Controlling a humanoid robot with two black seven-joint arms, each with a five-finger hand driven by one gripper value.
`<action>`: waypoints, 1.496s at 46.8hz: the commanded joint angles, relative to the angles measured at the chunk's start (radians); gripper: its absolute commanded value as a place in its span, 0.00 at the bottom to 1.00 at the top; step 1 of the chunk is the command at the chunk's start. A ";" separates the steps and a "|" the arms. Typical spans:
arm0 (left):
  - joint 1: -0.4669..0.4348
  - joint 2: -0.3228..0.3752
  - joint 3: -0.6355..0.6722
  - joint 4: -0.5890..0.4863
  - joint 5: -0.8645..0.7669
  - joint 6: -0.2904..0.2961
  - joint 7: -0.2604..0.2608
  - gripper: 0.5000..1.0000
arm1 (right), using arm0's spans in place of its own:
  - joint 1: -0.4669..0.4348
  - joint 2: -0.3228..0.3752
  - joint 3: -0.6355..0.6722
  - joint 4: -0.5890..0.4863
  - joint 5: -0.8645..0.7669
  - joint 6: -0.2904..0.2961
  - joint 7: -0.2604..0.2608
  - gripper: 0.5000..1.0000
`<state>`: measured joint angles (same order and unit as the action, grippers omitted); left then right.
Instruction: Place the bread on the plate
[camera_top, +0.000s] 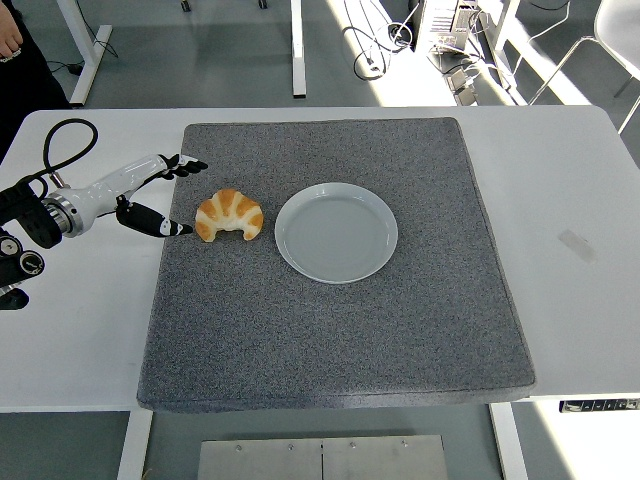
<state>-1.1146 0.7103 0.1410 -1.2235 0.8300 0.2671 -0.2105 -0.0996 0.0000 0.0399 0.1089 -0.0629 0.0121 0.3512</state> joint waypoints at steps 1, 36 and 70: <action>-0.013 -0.011 0.008 0.019 0.000 0.000 0.005 0.79 | 0.000 0.000 0.000 0.000 0.000 0.000 0.000 1.00; -0.045 -0.166 0.043 0.127 -0.002 0.001 0.051 0.77 | 0.000 0.000 0.000 0.000 0.000 0.000 0.000 1.00; -0.050 -0.224 0.098 0.173 0.000 0.006 0.079 0.66 | 0.000 0.000 0.000 0.000 0.000 0.000 0.000 1.00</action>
<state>-1.1640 0.4869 0.2315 -1.0543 0.8283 0.2730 -0.1322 -0.0997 0.0000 0.0399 0.1089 -0.0629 0.0125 0.3513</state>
